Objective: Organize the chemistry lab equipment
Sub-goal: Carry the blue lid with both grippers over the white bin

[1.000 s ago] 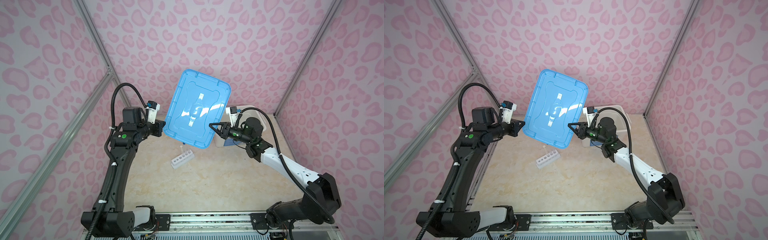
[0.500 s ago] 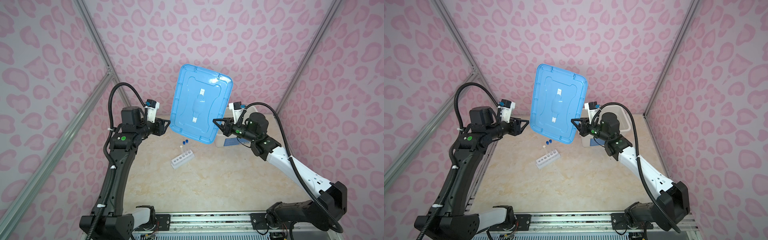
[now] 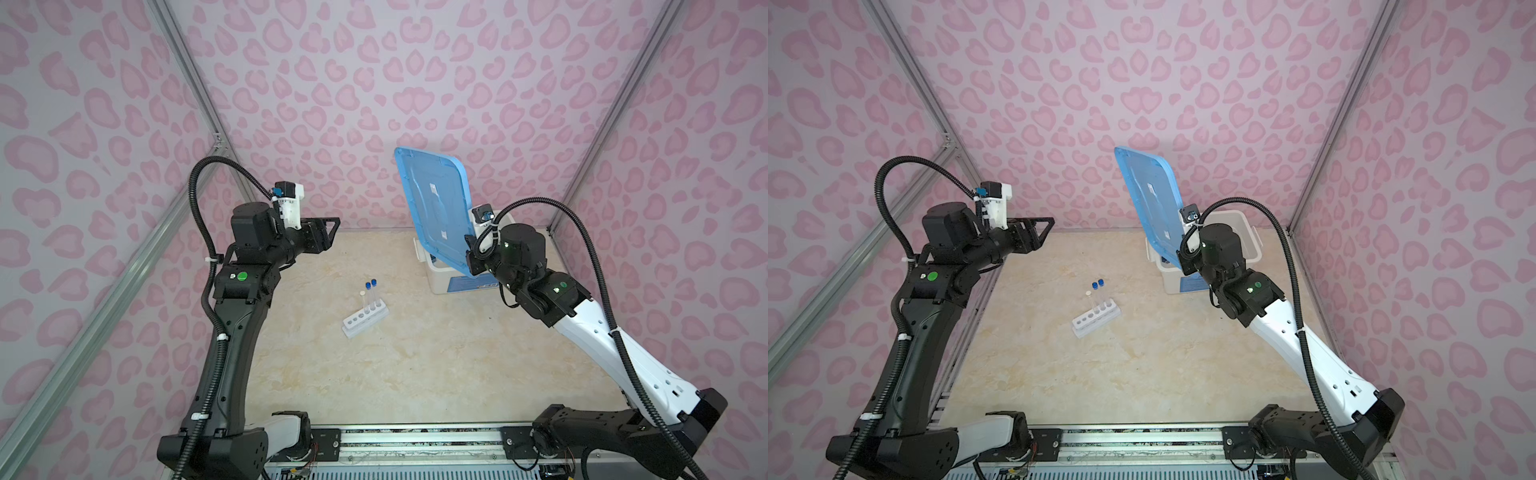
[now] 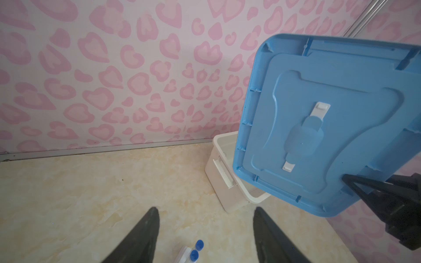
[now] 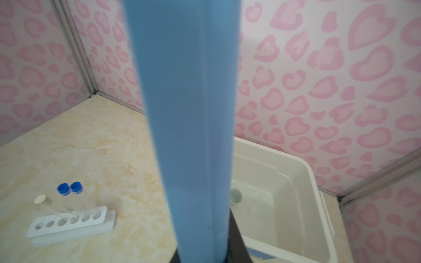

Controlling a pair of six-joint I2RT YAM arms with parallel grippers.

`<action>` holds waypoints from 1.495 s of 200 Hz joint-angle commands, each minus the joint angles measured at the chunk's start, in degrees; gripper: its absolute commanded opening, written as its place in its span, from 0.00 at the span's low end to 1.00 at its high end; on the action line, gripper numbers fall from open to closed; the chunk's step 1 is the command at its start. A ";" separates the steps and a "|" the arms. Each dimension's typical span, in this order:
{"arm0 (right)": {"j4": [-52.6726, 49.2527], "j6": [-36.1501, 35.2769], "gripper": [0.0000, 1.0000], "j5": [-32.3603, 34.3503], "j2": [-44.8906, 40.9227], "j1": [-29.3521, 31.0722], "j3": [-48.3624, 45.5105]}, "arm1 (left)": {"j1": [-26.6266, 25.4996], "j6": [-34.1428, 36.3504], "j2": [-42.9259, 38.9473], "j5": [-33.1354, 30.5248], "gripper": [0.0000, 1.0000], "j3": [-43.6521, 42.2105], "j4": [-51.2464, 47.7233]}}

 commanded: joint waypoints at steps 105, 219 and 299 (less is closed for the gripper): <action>25.18 -38.19 0.14 37.13 -2.62 10.39 -11.82 | -7.34 -25.42 7.89 4.75 0.75 4.05 20.01; 46.48 -58.09 0.12 41.54 -1.35 14.36 -21.59 | -12.71 -32.97 14.66 10.05 0.82 4.48 28.89; 51.91 -62.96 0.11 40.52 0.23 15.29 -24.05 | -15.95 -37.32 18.87 11.60 0.81 4.29 32.91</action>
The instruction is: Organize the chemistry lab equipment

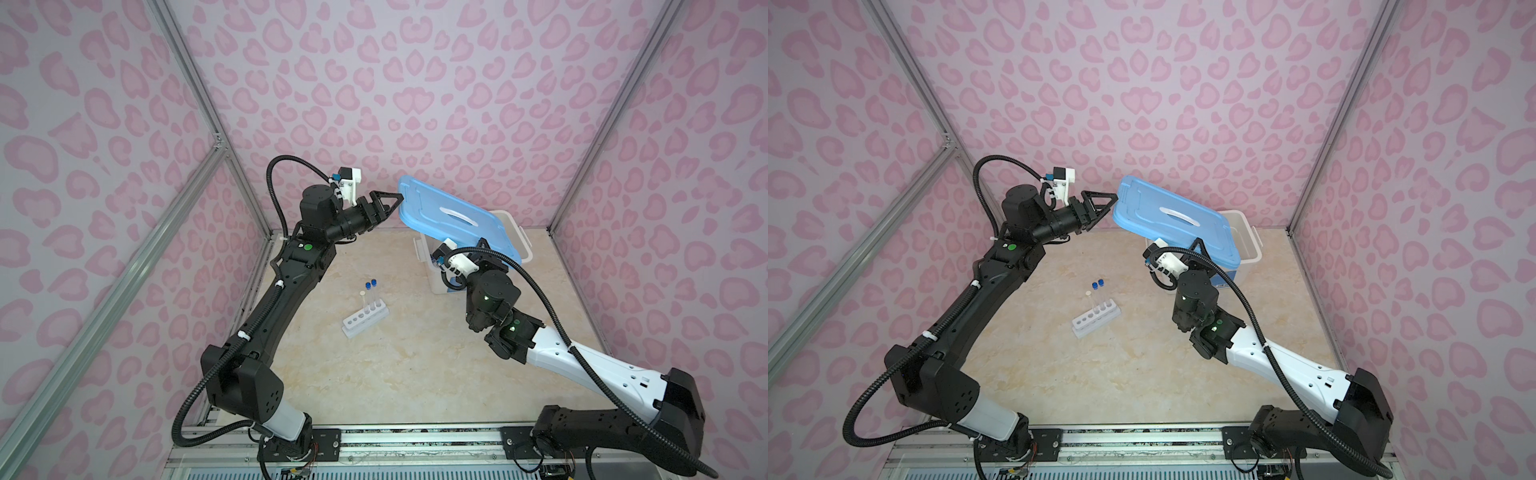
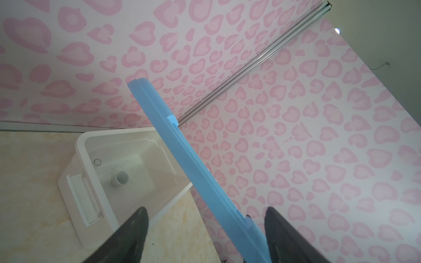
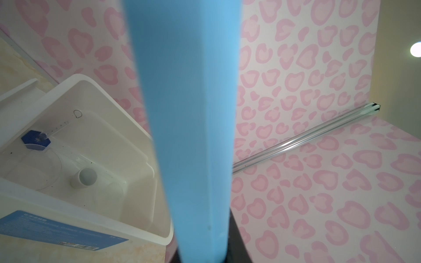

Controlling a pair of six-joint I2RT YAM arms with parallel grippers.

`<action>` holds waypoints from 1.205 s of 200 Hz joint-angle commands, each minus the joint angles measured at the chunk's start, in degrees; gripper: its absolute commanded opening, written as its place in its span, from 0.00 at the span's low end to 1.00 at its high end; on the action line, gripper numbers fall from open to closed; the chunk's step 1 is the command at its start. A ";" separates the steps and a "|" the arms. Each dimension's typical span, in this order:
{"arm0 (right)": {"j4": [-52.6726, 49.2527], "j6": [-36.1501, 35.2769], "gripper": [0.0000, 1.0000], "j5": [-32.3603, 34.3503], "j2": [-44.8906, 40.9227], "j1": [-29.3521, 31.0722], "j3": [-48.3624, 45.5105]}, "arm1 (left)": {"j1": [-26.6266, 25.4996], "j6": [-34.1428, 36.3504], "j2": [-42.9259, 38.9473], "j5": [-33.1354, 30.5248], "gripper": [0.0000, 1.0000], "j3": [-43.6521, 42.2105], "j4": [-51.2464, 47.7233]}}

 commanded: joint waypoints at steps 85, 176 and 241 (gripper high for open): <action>14.88 -9.90 0.09 -2.06 1.72 1.09 -3.94 | -1.03 -3.80 3.51 3.86 0.80 -0.66 5.33; 23.69 -17.40 0.07 -3.29 1.04 1.33 -8.67 | 2.98 -16.39 7.32 9.60 0.74 1.74 2.00; 22.15 -16.23 0.06 -1.92 0.61 1.32 -9.12 | 4.31 4.28 4.82 3.93 0.72 6.57 -14.18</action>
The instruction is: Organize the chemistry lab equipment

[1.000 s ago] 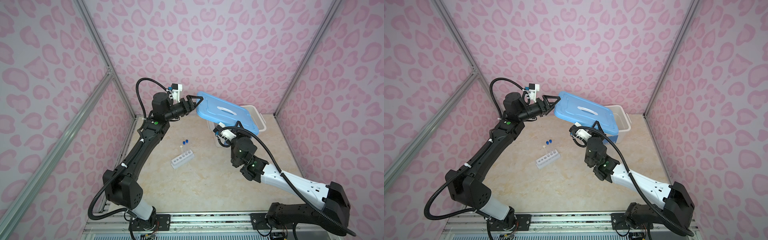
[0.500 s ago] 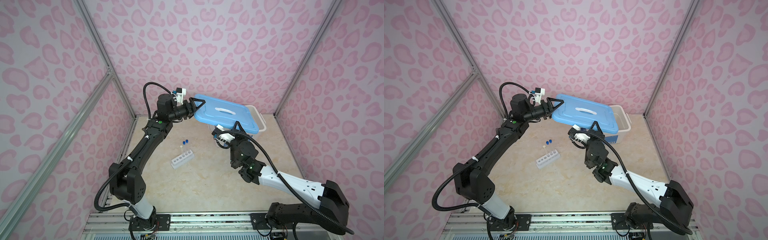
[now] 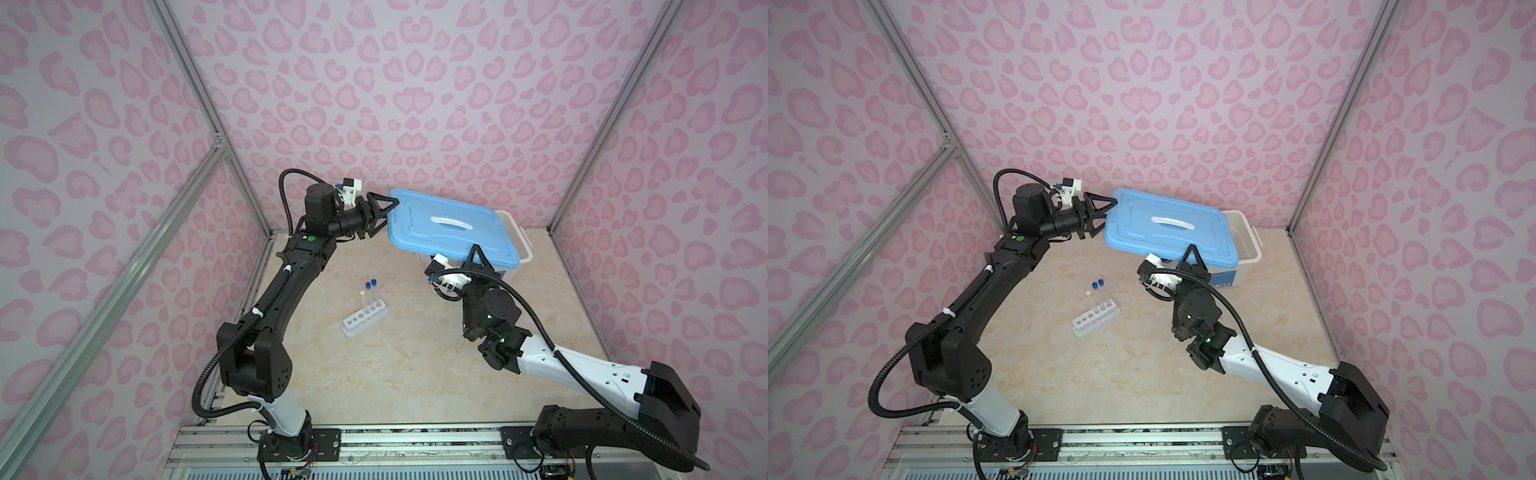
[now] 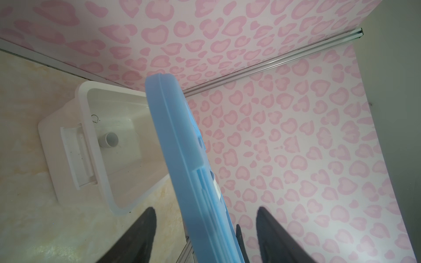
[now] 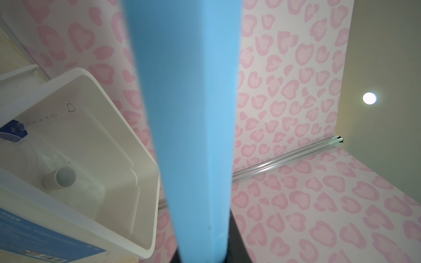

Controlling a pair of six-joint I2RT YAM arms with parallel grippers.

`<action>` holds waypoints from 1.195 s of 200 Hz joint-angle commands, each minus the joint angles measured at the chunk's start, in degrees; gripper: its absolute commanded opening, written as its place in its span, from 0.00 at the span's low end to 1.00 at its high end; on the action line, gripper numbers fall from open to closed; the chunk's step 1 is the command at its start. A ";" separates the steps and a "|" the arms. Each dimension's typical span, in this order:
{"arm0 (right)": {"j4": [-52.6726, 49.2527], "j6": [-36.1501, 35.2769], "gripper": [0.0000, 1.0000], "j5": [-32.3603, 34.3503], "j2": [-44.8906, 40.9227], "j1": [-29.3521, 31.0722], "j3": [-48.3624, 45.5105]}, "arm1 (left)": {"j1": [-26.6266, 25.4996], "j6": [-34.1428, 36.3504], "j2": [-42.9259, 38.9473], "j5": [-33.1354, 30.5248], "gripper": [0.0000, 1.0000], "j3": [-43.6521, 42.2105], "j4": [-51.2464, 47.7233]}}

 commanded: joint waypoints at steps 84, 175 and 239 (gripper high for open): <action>2.68 -0.58 0.05 0.90 0.40 0.24 -1.35 | -0.39 46.41 -9.49 -29.35 0.72 6.73 -32.84; 6.79 -3.77 0.04 0.46 1.62 1.25 -1.88 | 0.17 24.86 -4.38 -3.50 0.80 1.71 -18.68; 6.98 -4.06 0.04 -0.26 1.52 1.61 -2.24 | -1.47 17.47 -2.96 0.81 0.79 0.25 -10.14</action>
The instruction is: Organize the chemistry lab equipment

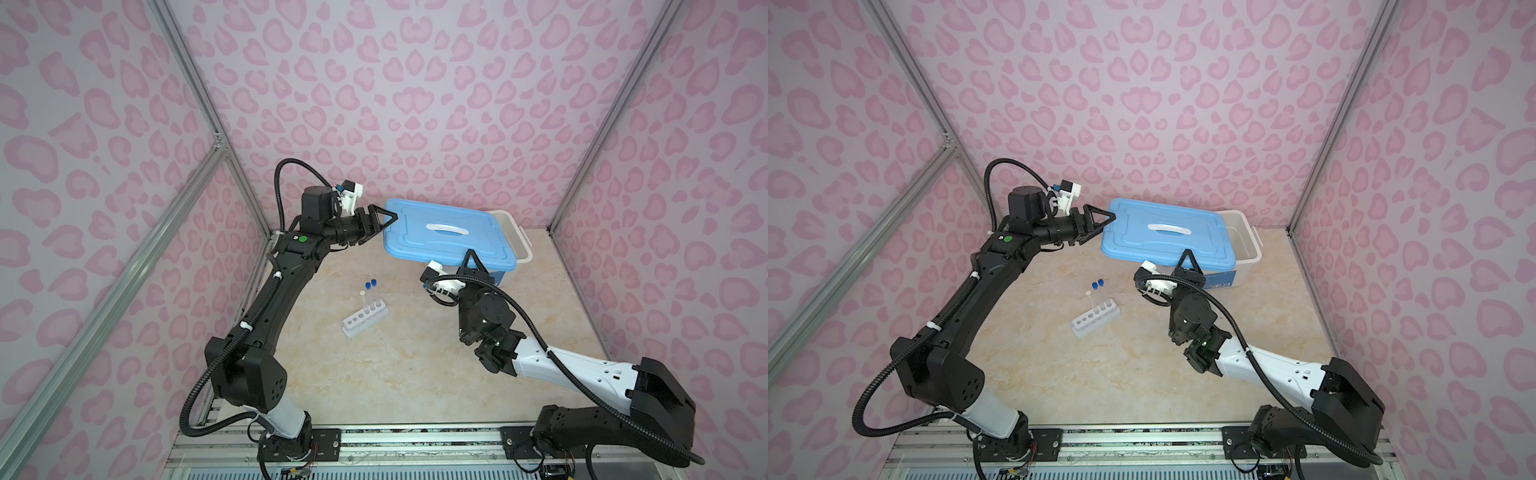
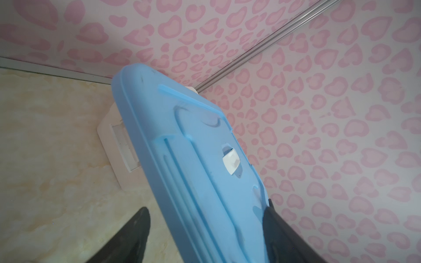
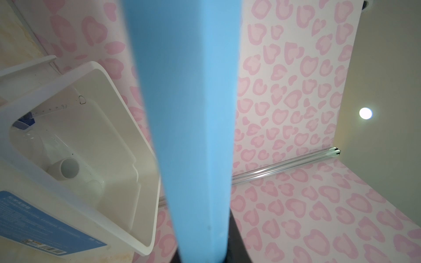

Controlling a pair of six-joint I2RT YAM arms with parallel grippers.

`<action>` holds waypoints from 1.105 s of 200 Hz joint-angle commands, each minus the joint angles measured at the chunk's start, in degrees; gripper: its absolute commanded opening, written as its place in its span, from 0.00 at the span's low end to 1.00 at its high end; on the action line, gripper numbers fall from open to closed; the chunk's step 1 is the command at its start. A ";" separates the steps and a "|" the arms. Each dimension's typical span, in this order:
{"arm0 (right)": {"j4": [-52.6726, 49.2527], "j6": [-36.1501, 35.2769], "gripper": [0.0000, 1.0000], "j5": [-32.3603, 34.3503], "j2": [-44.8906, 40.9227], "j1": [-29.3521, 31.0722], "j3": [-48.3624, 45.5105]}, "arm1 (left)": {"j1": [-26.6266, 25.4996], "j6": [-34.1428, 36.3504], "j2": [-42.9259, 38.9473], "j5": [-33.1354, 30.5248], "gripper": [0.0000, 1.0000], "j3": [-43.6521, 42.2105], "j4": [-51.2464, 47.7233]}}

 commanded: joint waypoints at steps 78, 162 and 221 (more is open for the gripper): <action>6.37 -2.09 0.04 -1.46 0.44 0.87 -1.43 | -1.04 -7.02 1.13 4.84 0.67 -1.53 10.43; 11.97 -6.02 0.07 -3.19 1.31 1.47 -3.02 | -1.11 -8.28 0.90 5.94 0.38 -2.67 13.10; 14.43 -7.90 0.15 -4.02 2.19 1.70 -3.94 | -1.14 -9.47 0.03 6.35 0.26 -3.73 15.59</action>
